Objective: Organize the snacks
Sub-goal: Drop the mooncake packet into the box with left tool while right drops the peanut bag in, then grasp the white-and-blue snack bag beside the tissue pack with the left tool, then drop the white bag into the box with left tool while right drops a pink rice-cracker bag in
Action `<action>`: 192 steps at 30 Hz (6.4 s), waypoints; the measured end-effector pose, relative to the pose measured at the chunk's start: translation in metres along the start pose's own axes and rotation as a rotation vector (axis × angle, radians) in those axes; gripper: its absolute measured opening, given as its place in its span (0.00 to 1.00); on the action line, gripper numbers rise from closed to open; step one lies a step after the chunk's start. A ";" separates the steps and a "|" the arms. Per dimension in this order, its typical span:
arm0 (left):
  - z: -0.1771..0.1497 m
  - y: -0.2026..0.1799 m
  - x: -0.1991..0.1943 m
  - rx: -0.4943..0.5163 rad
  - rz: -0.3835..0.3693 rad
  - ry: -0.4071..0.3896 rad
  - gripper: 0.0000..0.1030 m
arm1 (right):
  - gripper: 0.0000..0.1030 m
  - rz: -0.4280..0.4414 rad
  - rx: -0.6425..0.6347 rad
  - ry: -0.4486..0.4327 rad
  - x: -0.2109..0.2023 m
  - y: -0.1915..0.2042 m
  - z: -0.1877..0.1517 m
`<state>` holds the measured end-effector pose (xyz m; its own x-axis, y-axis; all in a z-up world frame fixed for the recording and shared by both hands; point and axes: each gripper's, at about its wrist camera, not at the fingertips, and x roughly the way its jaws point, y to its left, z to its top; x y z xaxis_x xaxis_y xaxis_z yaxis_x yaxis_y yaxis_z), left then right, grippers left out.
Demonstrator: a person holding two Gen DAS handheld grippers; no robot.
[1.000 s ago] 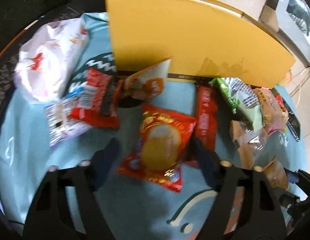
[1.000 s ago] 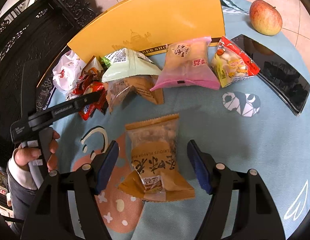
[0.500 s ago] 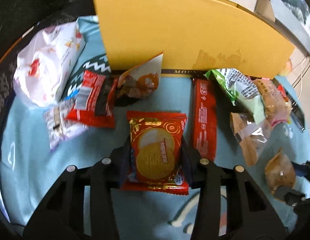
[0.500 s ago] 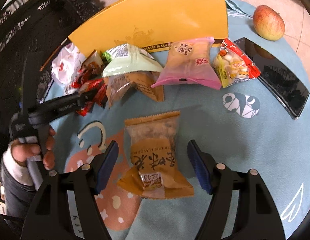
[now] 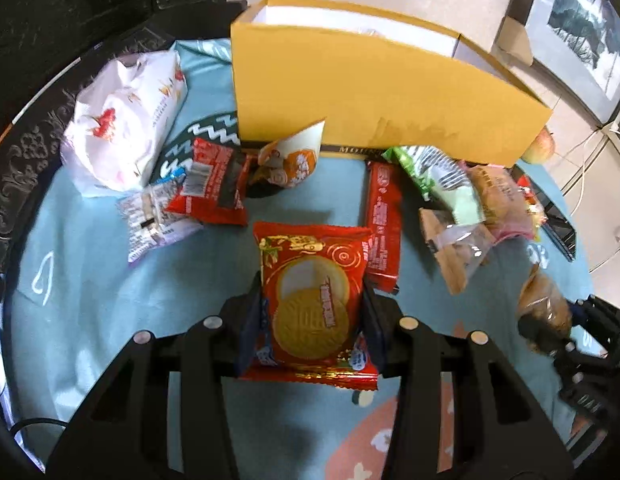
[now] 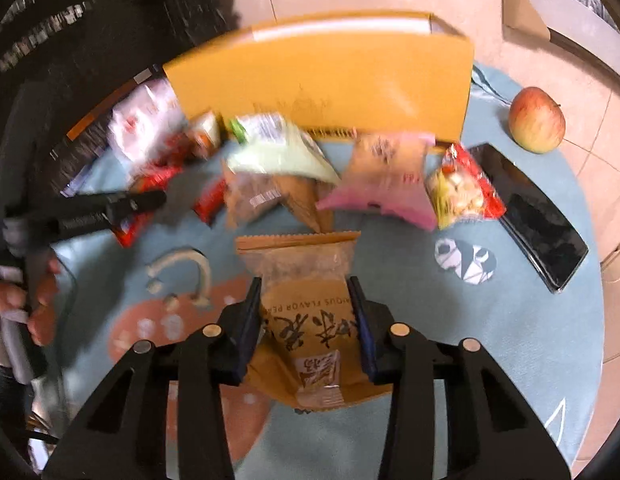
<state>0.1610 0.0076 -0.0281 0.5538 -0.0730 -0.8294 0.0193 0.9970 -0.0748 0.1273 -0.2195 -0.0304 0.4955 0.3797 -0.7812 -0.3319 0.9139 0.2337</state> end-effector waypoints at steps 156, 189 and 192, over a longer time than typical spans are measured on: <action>0.022 0.019 -0.041 -0.152 -0.080 -0.209 0.41 | 0.56 0.002 0.200 -0.298 -0.052 -0.035 0.064; 0.109 -0.032 -0.029 -0.066 0.071 -0.222 0.97 | 0.75 -0.023 0.277 -0.430 -0.063 -0.067 0.091; 0.081 -0.031 -0.031 -0.055 0.063 -0.189 0.98 | 0.76 -0.015 0.336 -0.406 -0.071 -0.074 0.063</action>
<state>0.2106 -0.0188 0.0445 0.6993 0.0010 -0.7149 -0.0631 0.9962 -0.0603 0.1673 -0.3052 0.0441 0.7915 0.3306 -0.5140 -0.0800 0.8899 0.4491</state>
